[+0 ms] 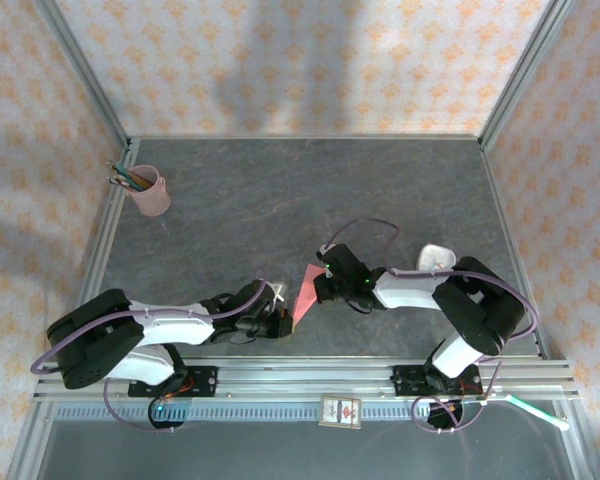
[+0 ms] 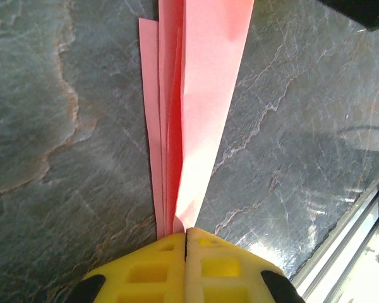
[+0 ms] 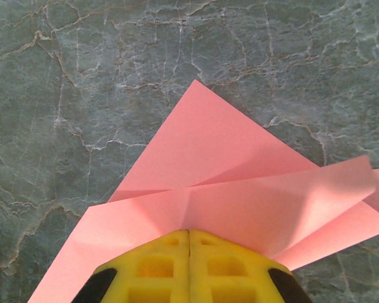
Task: Fold a paper plane with a square sheet of paper (pick it up from the middle)
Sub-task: Fold the wing for the fifth time at the center of the table.
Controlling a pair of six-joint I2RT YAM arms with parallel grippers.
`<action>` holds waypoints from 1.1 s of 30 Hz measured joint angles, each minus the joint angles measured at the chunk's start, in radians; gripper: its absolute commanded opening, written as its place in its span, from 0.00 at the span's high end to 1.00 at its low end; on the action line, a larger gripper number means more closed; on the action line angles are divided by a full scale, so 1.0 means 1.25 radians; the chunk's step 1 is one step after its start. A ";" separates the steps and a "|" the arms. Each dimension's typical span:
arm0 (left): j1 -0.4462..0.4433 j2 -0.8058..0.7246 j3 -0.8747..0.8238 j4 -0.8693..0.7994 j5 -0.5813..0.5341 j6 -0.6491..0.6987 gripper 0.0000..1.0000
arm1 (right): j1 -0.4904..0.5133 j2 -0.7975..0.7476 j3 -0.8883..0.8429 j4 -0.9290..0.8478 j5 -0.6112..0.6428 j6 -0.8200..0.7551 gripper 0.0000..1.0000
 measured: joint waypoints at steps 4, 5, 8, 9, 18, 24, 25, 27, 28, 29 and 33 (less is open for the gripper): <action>-0.007 -0.016 0.010 -0.045 -0.002 0.014 1.00 | 0.000 0.000 0.000 0.000 0.000 0.000 0.96; -0.010 -0.023 0.014 -0.065 -0.002 0.020 1.00 | 0.000 0.000 0.000 0.000 0.000 0.000 0.96; -0.016 -0.045 0.023 -0.127 0.007 0.040 1.00 | 0.000 0.000 0.000 0.000 0.000 0.000 0.96; -0.018 -0.053 0.026 -0.151 0.013 0.048 1.00 | 0.000 0.000 0.000 0.001 0.000 0.000 0.96; -0.009 -0.107 0.063 -0.157 0.041 0.055 1.00 | 0.000 0.000 0.000 0.001 0.000 0.000 0.96; 0.013 -0.040 0.095 -0.094 0.036 0.040 1.00 | 0.000 0.000 0.000 0.002 0.000 0.000 0.96; 0.021 -0.022 0.099 -0.085 0.035 0.040 1.00 | 0.000 0.000 0.000 0.002 0.000 0.000 0.96; 0.036 0.005 0.100 -0.069 0.033 0.041 1.00 | -0.001 0.000 0.000 0.002 0.000 0.000 0.96; 0.044 0.018 0.100 -0.065 0.031 0.041 1.00 | -0.001 0.000 0.000 0.002 0.000 0.000 0.96; 0.050 0.030 0.100 -0.061 0.031 0.041 1.00 | -0.001 0.000 0.000 0.002 0.000 0.000 0.96; 0.055 0.072 0.100 -0.040 0.032 0.041 1.00 | -0.001 0.000 0.000 0.004 0.000 0.000 0.95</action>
